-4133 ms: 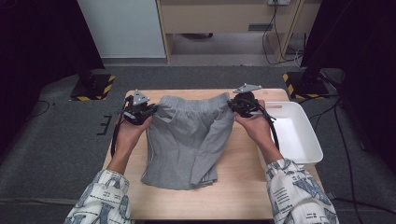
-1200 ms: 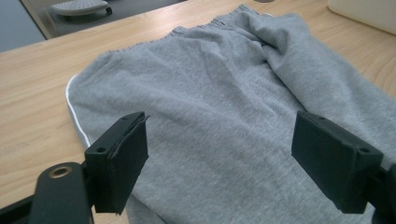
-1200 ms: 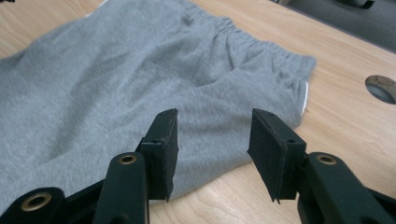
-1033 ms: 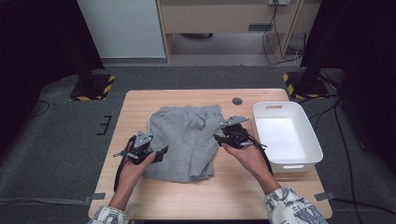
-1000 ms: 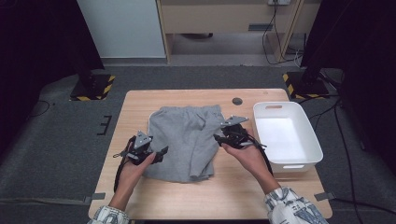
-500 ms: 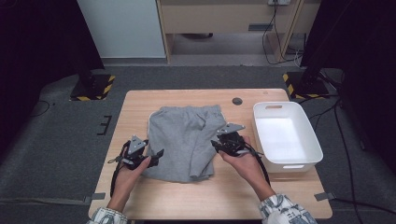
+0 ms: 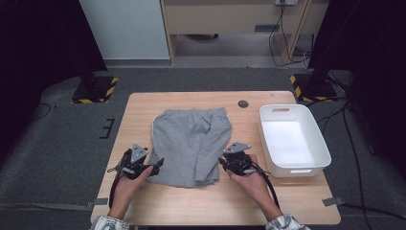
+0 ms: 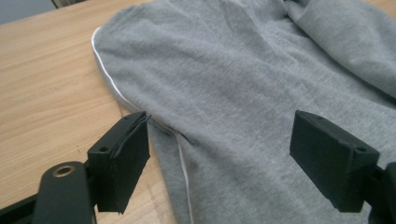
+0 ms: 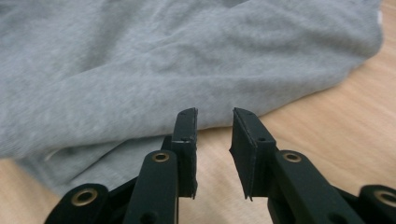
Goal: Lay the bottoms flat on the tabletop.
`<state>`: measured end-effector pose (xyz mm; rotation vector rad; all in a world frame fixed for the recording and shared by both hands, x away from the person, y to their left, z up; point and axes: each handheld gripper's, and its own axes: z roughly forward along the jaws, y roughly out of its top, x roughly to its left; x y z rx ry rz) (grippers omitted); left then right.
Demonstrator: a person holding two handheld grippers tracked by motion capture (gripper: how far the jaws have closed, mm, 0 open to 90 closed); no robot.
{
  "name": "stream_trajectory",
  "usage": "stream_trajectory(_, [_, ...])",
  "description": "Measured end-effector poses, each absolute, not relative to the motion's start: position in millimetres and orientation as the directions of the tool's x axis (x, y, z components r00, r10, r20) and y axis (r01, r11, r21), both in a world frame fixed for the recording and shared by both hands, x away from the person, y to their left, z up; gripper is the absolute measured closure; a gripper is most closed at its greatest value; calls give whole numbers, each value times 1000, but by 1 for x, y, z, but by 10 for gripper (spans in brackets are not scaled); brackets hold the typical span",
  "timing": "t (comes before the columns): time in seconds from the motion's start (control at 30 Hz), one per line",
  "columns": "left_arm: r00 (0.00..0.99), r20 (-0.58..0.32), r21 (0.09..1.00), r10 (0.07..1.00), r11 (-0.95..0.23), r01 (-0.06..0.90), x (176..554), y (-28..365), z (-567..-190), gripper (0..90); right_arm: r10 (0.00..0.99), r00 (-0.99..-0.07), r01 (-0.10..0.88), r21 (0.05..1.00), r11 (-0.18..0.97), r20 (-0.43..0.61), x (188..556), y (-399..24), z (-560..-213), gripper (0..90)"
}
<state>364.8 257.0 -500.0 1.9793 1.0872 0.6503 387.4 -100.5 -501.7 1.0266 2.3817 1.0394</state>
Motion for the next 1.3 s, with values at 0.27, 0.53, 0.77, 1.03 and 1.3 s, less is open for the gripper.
stream_trajectory(0.27, [526, 77, 804, 847, -365, 470, 360, 251, -502, 187, 707, -707, 472, 735, 487, -14, 373, -97, -506, 752])
stream_trajectory(0.53, [521, 74, 798, 850, -364, 480, 363, 252, -504, 186, 676, -737, 468, 716, 518, -7, 371, -88, -511, 767])
stream_trajectory(0.77, [526, 79, 795, 847, -372, 479, 362, 250, -504, 186, 652, -759, 466, 698, 543, -1, 369, -80, -514, 773])
stream_trajectory(1.03, [530, 83, 793, 844, -378, 478, 363, 249, -505, 184, 643, -766, 466, 700, 541, 13, 374, -66, -512, 736])
stream_trajectory(1.3, [528, 85, 795, 845, -377, 476, 362, 249, -504, 184, 646, -762, 469, 717, 516, 34, 372, -53, -509, 675])
